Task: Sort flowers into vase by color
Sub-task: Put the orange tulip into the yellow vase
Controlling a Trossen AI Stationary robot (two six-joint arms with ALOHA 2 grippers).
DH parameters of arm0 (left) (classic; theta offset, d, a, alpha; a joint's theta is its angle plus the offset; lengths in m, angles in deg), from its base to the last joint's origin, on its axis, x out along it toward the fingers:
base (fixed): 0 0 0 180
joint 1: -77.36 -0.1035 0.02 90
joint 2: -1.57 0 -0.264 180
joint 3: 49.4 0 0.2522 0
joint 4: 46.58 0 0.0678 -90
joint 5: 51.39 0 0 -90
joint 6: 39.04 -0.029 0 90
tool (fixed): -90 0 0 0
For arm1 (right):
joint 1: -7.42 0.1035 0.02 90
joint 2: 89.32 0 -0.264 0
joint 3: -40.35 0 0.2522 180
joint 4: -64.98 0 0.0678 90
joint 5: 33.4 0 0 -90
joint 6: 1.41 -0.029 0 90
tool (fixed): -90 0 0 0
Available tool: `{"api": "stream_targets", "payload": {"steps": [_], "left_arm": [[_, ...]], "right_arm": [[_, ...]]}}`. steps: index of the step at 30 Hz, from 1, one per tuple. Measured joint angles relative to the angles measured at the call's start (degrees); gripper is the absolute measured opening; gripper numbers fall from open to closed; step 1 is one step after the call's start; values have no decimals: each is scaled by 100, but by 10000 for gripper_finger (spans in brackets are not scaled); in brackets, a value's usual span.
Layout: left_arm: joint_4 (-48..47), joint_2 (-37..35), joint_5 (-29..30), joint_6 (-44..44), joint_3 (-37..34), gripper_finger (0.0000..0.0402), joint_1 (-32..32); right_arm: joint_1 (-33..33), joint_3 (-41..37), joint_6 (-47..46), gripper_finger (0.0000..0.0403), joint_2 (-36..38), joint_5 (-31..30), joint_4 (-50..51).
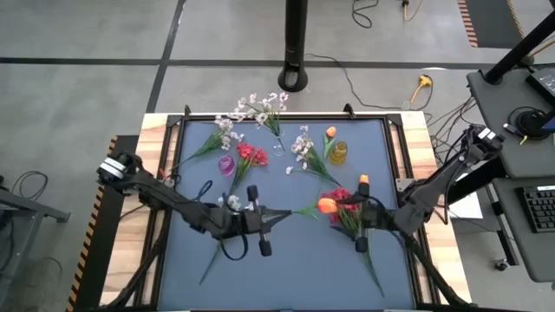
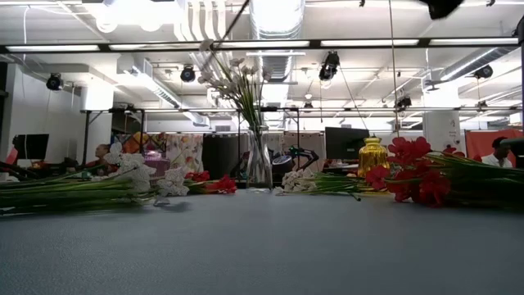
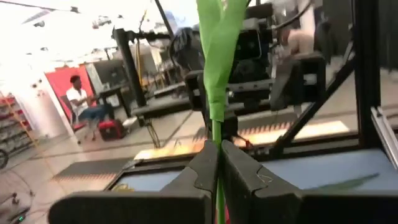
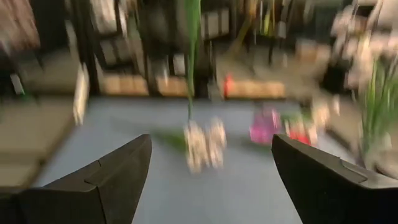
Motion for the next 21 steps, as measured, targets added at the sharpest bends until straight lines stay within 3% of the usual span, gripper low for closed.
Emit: {"api": "stream_targets", "payload": {"steps": [3,6,15,21], "left_arm": [[751,209,-286,-30,-208,0,-110],[1280,484,-423,-32,-205,0,-220],[2165,1266,-417,-171,169,0,-476],[2215,1658,-409,-147,649,0,-589]], "right_arm": [[-153,-438,740,325,2,283,-1831],[-446,-595,897,325,-30,968,-2696],[-1186,-407,619,325,-370,1760,-2476],[-1359,-209,729,325,-692,1776,-2450]]}}
